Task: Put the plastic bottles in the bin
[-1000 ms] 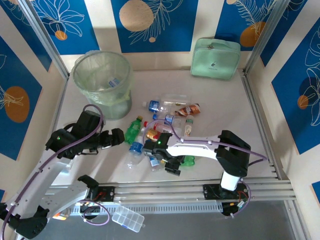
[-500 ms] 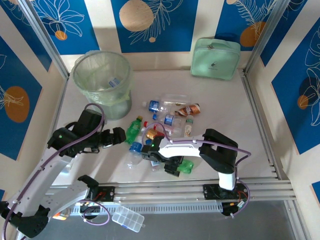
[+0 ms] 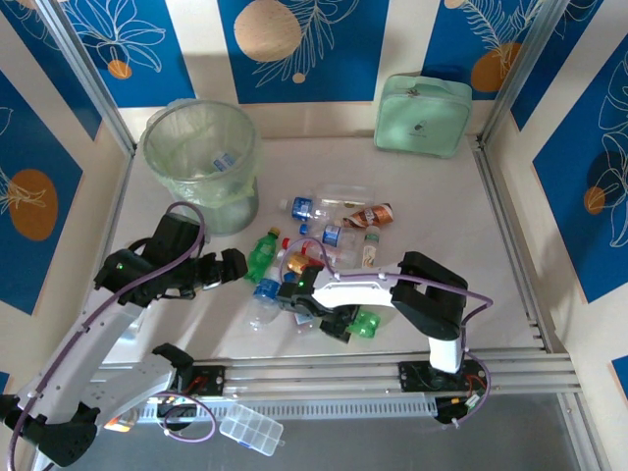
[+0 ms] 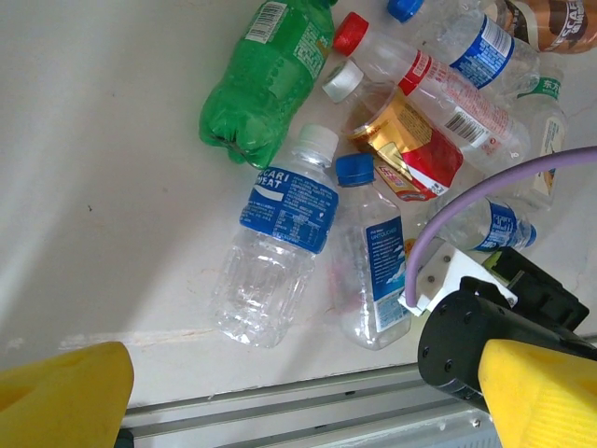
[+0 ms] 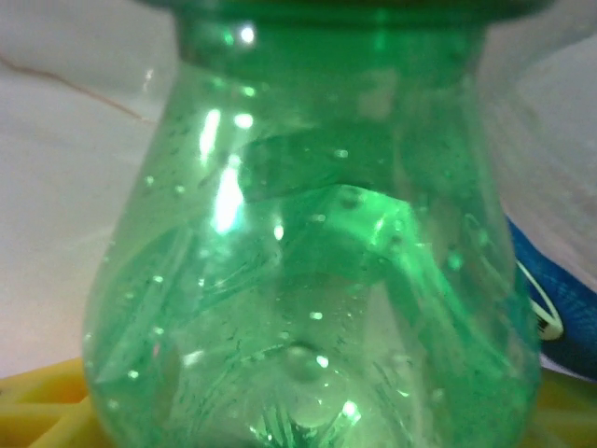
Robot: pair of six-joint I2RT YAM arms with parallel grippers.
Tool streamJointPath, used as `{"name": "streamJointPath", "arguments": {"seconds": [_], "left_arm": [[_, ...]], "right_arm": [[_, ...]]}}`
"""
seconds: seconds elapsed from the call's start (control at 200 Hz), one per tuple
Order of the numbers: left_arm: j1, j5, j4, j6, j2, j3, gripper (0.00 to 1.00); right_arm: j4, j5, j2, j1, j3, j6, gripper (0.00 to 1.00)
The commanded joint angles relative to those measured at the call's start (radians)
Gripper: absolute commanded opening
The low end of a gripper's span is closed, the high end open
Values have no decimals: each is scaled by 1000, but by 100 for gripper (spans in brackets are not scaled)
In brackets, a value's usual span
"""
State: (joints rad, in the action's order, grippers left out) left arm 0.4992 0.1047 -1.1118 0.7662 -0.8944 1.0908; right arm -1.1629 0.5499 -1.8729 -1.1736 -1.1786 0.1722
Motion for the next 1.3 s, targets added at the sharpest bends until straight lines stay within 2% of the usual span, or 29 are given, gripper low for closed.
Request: {"name": "streamJointPath", "arguments": {"seconds": [0.0, 0.115, 0.485, 0.935, 1.185, 1.295], "left_arm": [[-15, 15, 15, 15, -13, -4, 95], [-21, 15, 22, 15, -25, -3, 95], [-29, 18, 35, 11, -47, 14, 95], [-28, 32, 79, -21, -57, 53, 95], [-27, 80, 180, -46, -51, 59, 95], [-25, 115, 236, -75, -45, 55, 95]], "right_arm": [[31, -15, 14, 16, 23, 9, 68], [28, -18, 34, 15, 23, 5, 65], [6, -21, 124, 9, 14, 8, 64], [-29, -42, 315, 21, -10, 39, 62], [-7, -168, 492, 79, -57, 43, 62], [11, -242, 543, 137, -106, 52, 62]]}}
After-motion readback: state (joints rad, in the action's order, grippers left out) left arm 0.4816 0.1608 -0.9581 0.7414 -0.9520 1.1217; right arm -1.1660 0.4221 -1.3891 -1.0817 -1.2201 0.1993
